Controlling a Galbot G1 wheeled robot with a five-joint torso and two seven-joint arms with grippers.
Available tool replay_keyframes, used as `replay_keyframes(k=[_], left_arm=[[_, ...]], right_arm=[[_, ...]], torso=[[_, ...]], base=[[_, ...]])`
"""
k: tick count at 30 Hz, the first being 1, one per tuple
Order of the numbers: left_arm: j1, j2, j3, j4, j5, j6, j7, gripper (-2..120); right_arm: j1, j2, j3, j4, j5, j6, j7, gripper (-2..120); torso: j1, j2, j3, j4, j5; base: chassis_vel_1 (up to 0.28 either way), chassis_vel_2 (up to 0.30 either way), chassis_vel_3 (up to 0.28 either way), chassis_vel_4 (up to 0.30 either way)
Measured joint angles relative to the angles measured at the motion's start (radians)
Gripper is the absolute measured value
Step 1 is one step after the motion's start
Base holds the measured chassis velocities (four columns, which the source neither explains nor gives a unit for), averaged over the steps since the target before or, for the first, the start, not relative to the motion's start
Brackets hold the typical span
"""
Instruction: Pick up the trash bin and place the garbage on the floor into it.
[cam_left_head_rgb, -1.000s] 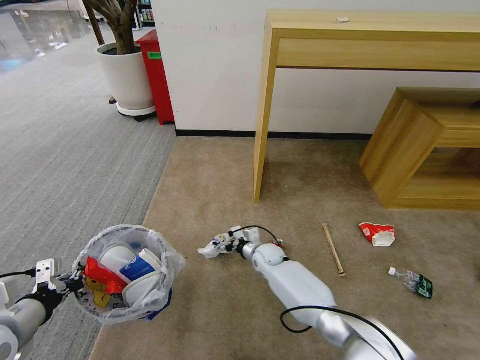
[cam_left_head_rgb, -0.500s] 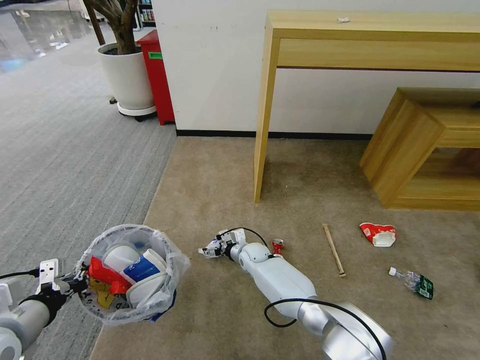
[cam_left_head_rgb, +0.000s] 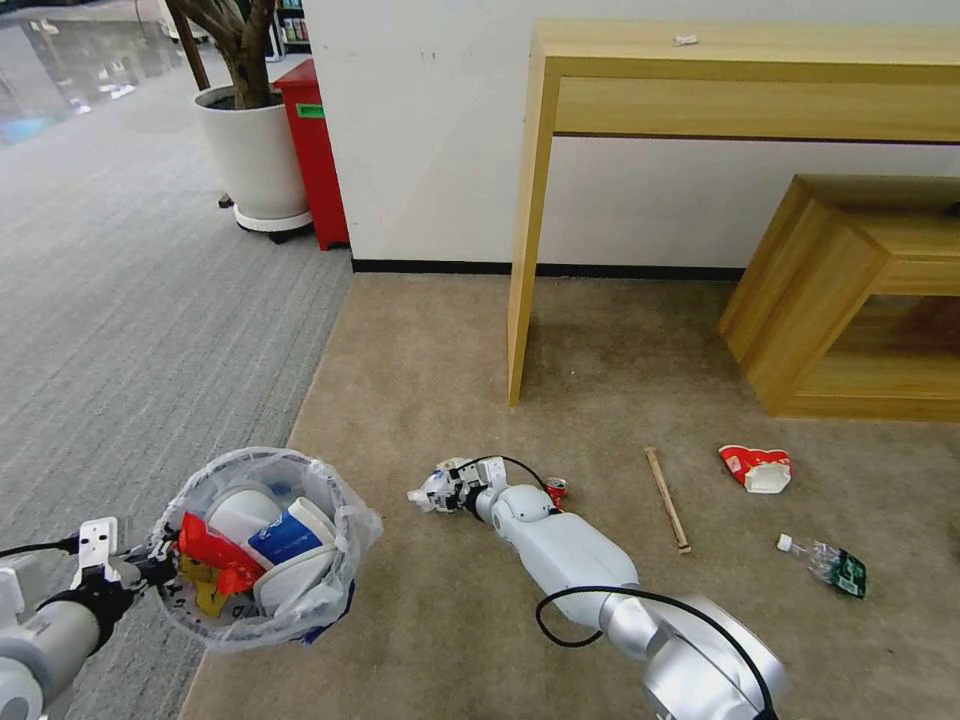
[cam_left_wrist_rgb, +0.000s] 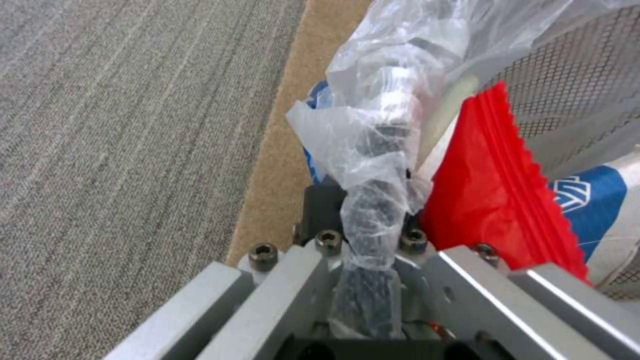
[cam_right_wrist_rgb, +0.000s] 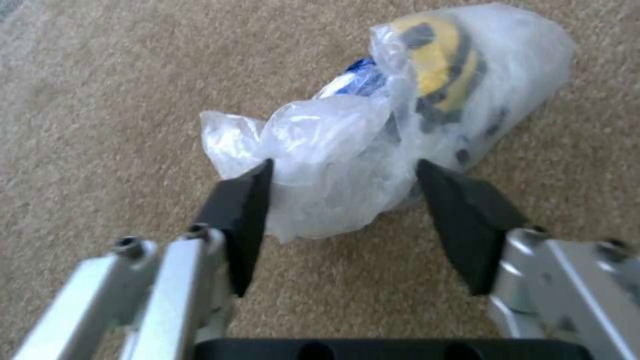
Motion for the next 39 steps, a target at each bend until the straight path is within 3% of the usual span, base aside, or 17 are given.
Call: replay_keyframes(k=[14, 23, 26, 30, 31, 35, 38, 39], left_arm=[[0.007, 0.004, 0.001, -0.021, -0.012, 0.000, -0.007, 0], [0.024, 0.005, -0.009, -0.032, -0.014, 0.000, -0.002, 0], [0.031, 0.007, -0.009, -0.039, -0.015, 0.000, -0.001, 0], [0.031, 0.009, -0.009, -0.041, -0.016, 0.000, 0.000, 0], [0.029, 0.014, -0.007, -0.041, -0.018, 0.000, 0.000, 0], [0.024, 0.021, 0.000, -0.041, -0.021, 0.000, -0.001, 0], [0.009, 0.031, 0.030, -0.041, -0.021, 0.000, -0.010, 0], [0.009, 0.031, 0.030, -0.041, -0.021, 0.000, -0.010, 0]], right_arm=[[-0.034, -0.005, 0.044, 0.039, -0.079, 0.055, 0.004, 0], [-0.036, -0.019, 0.080, 0.070, -0.105, 0.085, 0.009, 0], [-0.052, -0.040, 0.096, 0.128, -0.195, 0.150, 0.016, 0], [-0.068, -0.064, 0.102, 0.189, -0.222, 0.163, 0.020, 0], [-0.089, -0.098, 0.107, 0.276, -0.227, 0.165, 0.028, 0], [-0.113, -0.144, 0.113, 0.394, -0.225, 0.165, 0.033, 0], [-0.155, -0.241, 0.117, 0.658, -0.154, 0.130, 0.035, 0], [-0.155, -0.241, 0.117, 0.658, -0.154, 0.130, 0.035, 0]], torso=[[0.000, 0.000, 0.000, 0.0000, 0.0001], [0.000, 0.000, 0.000, 0.0001, 0.0000], [0.000, 0.000, 0.000, 0.0001, 0.0001], [0.000, 0.000, 0.000, 0.0002, 0.0002], [0.000, 0.000, 0.000, -0.0002, 0.0000], [0.000, 0.000, 0.000, 0.0001, 0.0004], [0.000, 0.000, 0.000, -0.0001, 0.0003], [0.000, 0.000, 0.000, -0.0001, 0.0003]], base=[[0.000, 0.000, 0.000, 0.000], [0.000, 0.000, 0.000, 0.000], [0.000, 0.000, 0.000, 0.000], [0.000, 0.000, 0.000, 0.000], [0.000, 0.000, 0.000, 0.000], [0.000, 0.000, 0.000, 0.000], [0.000, 0.000, 0.000, 0.000], [0.000, 0.000, 0.000, 0.000]])
